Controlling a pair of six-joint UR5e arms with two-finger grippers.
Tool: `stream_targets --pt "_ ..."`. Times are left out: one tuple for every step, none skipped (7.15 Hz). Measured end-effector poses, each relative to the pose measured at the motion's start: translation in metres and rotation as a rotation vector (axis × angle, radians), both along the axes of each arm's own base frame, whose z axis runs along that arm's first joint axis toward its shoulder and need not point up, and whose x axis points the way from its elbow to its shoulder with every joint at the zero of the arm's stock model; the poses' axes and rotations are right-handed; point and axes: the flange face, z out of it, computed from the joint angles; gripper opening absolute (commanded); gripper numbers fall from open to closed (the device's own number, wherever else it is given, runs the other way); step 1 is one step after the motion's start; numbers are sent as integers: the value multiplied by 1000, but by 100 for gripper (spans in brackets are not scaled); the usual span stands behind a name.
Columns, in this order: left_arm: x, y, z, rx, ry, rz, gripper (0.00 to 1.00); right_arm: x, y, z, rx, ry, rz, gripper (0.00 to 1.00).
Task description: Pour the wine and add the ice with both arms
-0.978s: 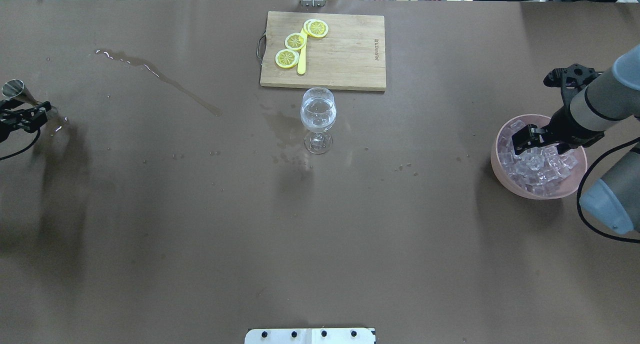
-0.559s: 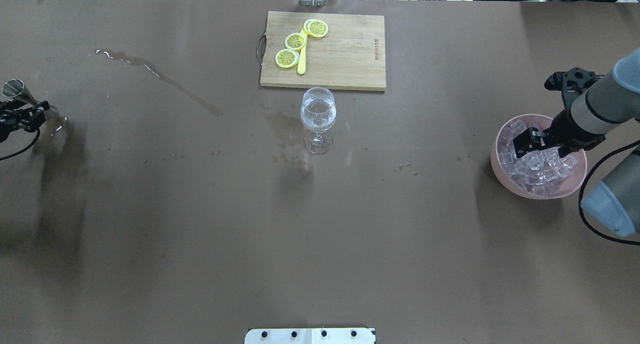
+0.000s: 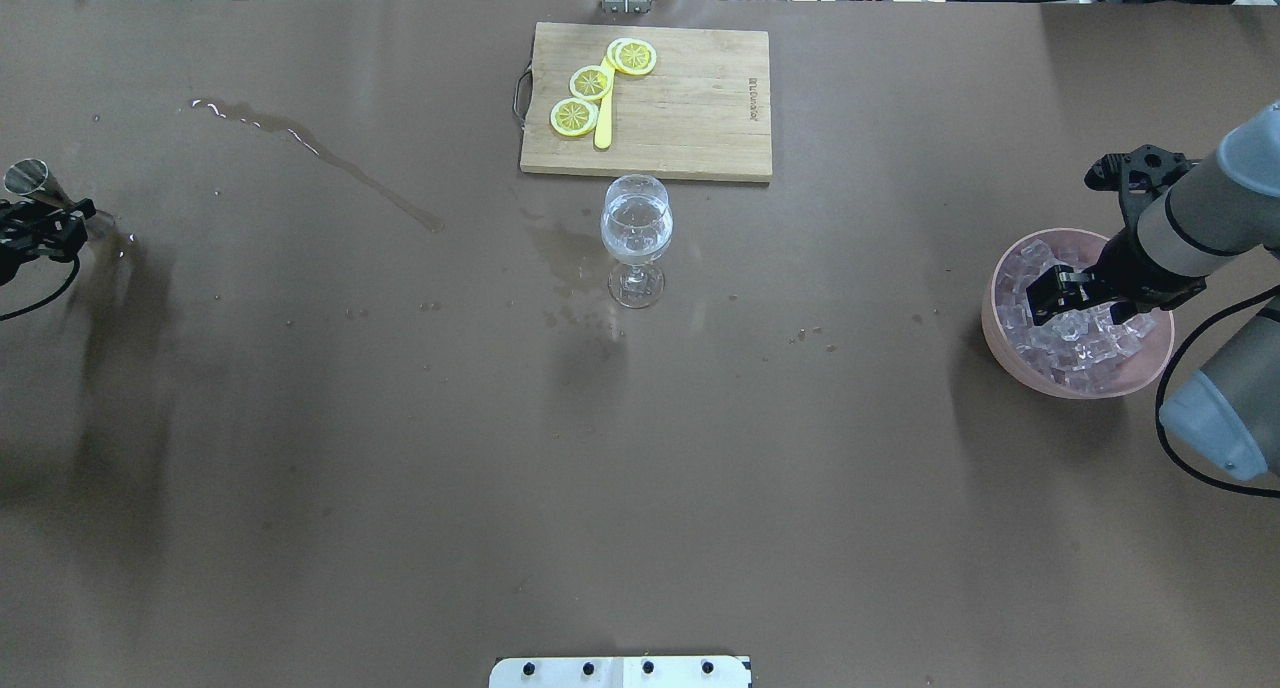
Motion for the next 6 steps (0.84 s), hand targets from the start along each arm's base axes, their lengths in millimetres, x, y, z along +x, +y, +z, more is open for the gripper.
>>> stream_targets --pt "0 0 0 1 1 0 21 -1 0 0 0 0 -2 76" --pt "0 0 -1 1 2 0 12 -2 0 0 0 0 -2 70" --pt "1 -1 -1 1 2 0 4 -2 0 0 0 0 -2 65" --pt "1 -1 -1 1 2 1 0 -2 0 -1 1 -1 -2 62" --pt "1 -1 -2 2 3 1 0 -2 0 -1 1 -1 -2 57" --pt "2 -2 -4 4 8 3 0 -2 0 -1 1 -1 -3 56"
